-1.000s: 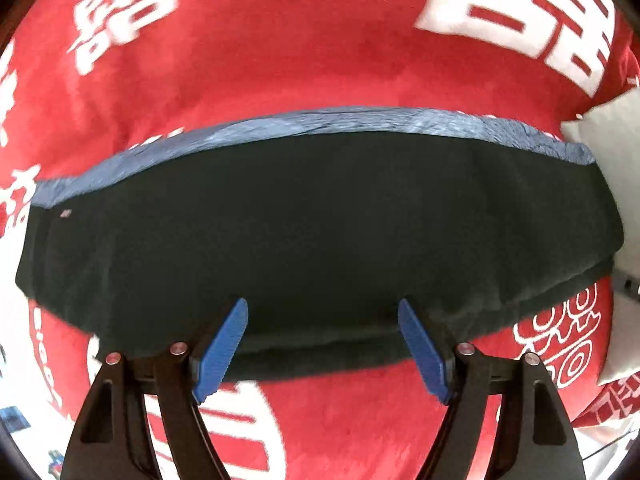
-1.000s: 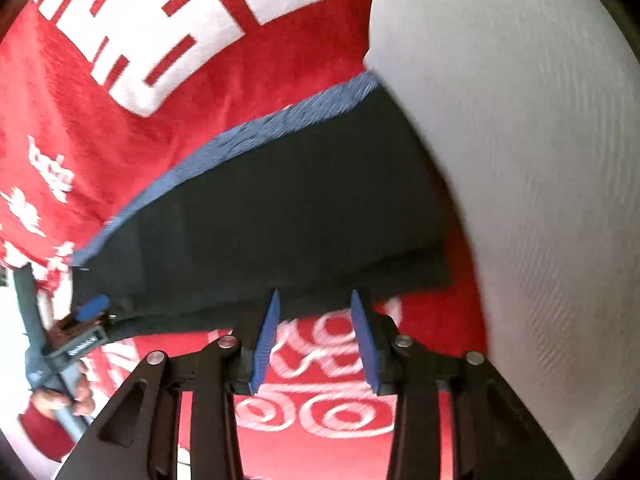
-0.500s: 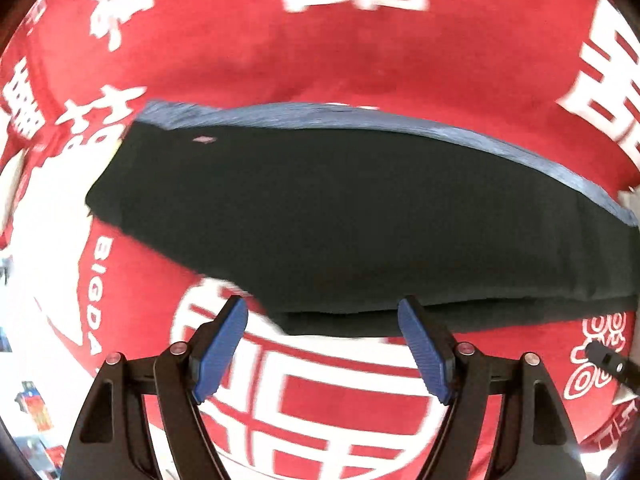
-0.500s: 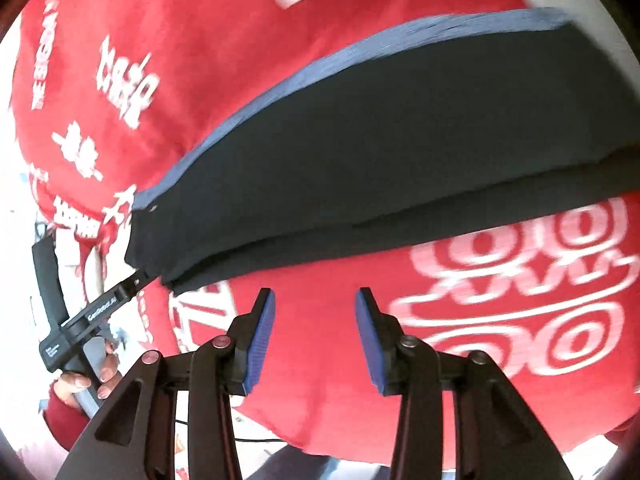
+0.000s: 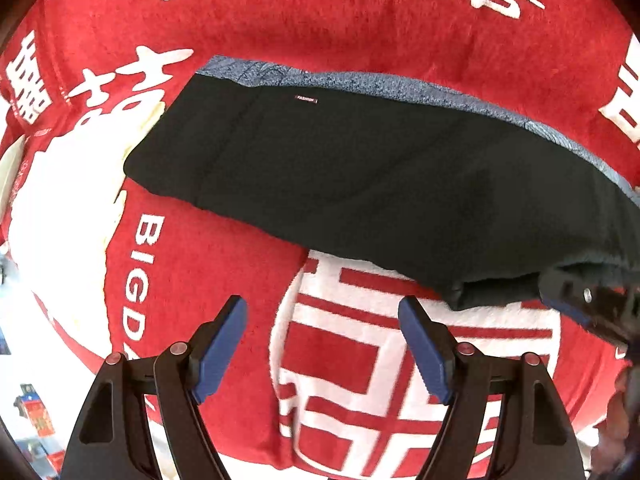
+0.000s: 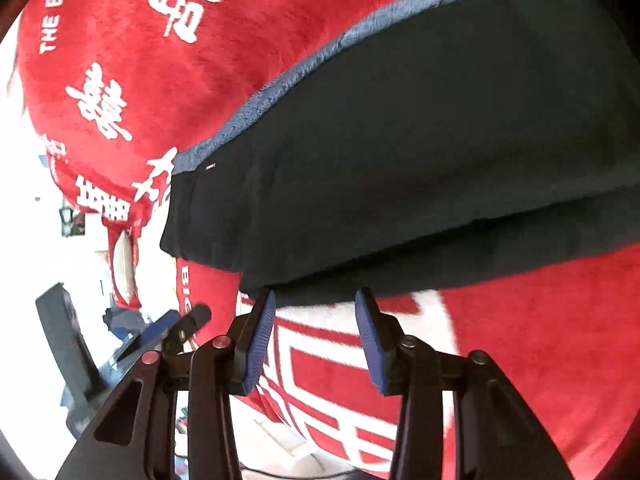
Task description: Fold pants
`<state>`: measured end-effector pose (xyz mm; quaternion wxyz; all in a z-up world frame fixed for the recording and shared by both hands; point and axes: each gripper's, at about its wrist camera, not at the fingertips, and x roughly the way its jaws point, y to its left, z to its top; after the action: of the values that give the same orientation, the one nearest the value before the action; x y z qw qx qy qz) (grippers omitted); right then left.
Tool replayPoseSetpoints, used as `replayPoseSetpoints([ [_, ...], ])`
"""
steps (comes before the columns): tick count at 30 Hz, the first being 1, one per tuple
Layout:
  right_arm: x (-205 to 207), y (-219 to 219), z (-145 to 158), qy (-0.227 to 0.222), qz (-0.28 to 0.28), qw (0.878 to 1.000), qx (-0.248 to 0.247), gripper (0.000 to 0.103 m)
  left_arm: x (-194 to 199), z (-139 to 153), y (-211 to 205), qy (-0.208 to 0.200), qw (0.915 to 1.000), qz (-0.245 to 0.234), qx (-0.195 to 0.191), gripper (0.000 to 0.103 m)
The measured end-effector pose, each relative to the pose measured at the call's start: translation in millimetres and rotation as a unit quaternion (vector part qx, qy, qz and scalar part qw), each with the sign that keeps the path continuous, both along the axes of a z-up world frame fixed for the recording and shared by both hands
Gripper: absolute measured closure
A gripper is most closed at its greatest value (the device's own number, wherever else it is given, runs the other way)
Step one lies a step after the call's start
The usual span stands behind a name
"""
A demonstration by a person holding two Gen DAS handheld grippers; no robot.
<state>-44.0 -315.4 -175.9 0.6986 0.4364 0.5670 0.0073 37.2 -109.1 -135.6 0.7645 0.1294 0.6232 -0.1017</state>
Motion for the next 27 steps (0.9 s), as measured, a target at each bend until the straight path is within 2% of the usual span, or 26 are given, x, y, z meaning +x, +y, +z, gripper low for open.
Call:
replayPoseSetpoints([
  [4,5.6,-1.4,-2.1,-0.015,-0.038,0.999,0.006,0.058,4.6,-5.0,0.9,-0.003,0.9998,-0.017,-0.010,0.024],
  [8,11.3,-5.1,-15.8,-0.003,-0.076,0.997,0.033,0.058,14.1,-8.4,-6.0,-0.003,0.9994,-0.024,-0.025,0.024],
  [9,13.5,-5.5,-17.5,0.004,-0.082,0.996,0.035,0.065,17.5,-6.7,-8.7,-0.005,0.9992,-0.026,-0.029,0.024],
  [11,16.5,-3.5,-9.5,0.006,-0.071,0.997,0.011,0.088,20.1,-0.6,-10.5,-0.009,0.9989,-0.029,-0.036,0.024],
  [15,7.1,13.0,12.8,-0.015,-0.042,0.999,-0.022,0.093,23.3,12.1,-10.3,-0.020,0.9976,-0.044,-0.049,0.024],
  [18,-1.8,24.1,1.7,0.002,-0.031,0.999,-0.035,0.093,22.4,7.5,-16.4,-0.023,0.9965,-0.069,-0.041,0.024],
  [23,-3.1,17.1,-11.1,0.006,-0.039,0.999,-0.020,0.090,22.0,-5.3,-38.5,-0.011,0.9945,-0.096,-0.040,0.024],
  [26,-8.7,11.1,4.6,0.007,-0.021,0.999,-0.039,0.071,19.3,-14.6,-60.0,-0.007,0.9919,-0.120,-0.042,0.024],
  [27,-13.8,6.5,12.1,0.004,-0.017,0.998,-0.053,0.070,17.5,-22.5,-68.2,-0.004,0.9912,-0.128,-0.033,0.024],
])
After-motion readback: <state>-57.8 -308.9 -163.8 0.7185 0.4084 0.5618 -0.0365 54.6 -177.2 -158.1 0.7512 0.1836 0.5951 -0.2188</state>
